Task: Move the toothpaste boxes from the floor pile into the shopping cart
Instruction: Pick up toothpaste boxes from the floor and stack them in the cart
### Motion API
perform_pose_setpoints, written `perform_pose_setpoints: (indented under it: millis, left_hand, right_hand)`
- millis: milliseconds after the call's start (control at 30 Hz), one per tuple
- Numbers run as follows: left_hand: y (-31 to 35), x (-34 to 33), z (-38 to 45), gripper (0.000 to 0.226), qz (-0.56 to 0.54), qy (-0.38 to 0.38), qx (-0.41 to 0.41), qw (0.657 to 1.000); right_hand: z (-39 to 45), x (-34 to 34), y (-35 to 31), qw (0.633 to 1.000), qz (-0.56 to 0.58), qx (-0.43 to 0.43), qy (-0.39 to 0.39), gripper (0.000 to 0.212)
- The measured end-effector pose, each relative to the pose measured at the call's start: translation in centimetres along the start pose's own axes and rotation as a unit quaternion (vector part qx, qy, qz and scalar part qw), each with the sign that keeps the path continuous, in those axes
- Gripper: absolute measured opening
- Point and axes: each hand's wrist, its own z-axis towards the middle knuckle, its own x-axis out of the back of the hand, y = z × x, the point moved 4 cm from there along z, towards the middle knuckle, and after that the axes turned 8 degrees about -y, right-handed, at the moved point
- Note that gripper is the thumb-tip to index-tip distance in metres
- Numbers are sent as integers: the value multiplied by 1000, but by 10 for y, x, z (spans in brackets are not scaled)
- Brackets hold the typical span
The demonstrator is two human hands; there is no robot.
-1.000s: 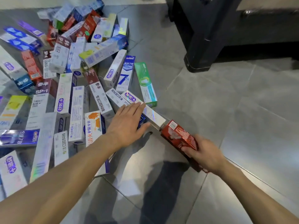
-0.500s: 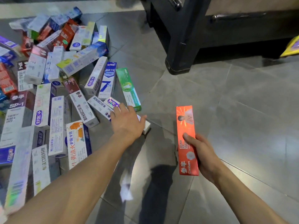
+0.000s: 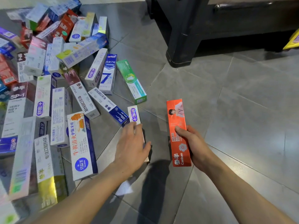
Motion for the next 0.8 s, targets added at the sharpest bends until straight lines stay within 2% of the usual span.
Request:
perform_pose_setpoints:
  millis: [33, 100, 200, 333, 400, 467, 500, 600, 667, 733, 800]
  left_hand:
    - [-2, 2, -2, 62, -63, 22, 42, 997]
    - [-8, 2, -1, 65, -191, 34, 159, 968]
    - [-17, -9, 4, 53, -272, 5, 260, 927]
    - [-23, -10, 6, 26, -350, -23, 269, 897]
    - [-24, -9, 2, 13, -427, -48, 259, 865]
    - [-19, -2, -3, 11, -523, -75, 236, 816]
    - [-14, 4, -7, 16, -565, -78, 232, 788]
    - [8, 30, -18, 50, -650, -79, 237, 717]
    - [29, 54, -31, 55, -686, -93, 243, 679]
    - [52, 87, -48, 56, -700, -103, 249, 661]
    - [78, 129, -63, 61, -692, -111, 255, 666]
  right_hand:
    - [1, -2, 2, 1000, -1, -2, -1, 35]
    - [1, -8, 6, 1000, -2, -8, -3, 37]
    - [0, -16, 11, 1000, -1, -17, -9, 35]
    - [0, -22, 13, 1000, -9, -19, -19, 33]
    - [0, -21, 12, 1000, -2, -19, -16, 33]
    - [-3, -24, 9, 1000, 17, -18, -6, 34]
    - [-7, -26, 8, 999, 36, -18, -1, 36]
    - [-28, -34, -1, 995, 100, -2, 8, 39]
    - [-52, -42, -22, 991, 132, 4, 2, 35]
    - [-84, -48, -55, 989, 150, 7, -3, 25]
    - [-124, -55, -98, 988, 152, 10, -8, 21]
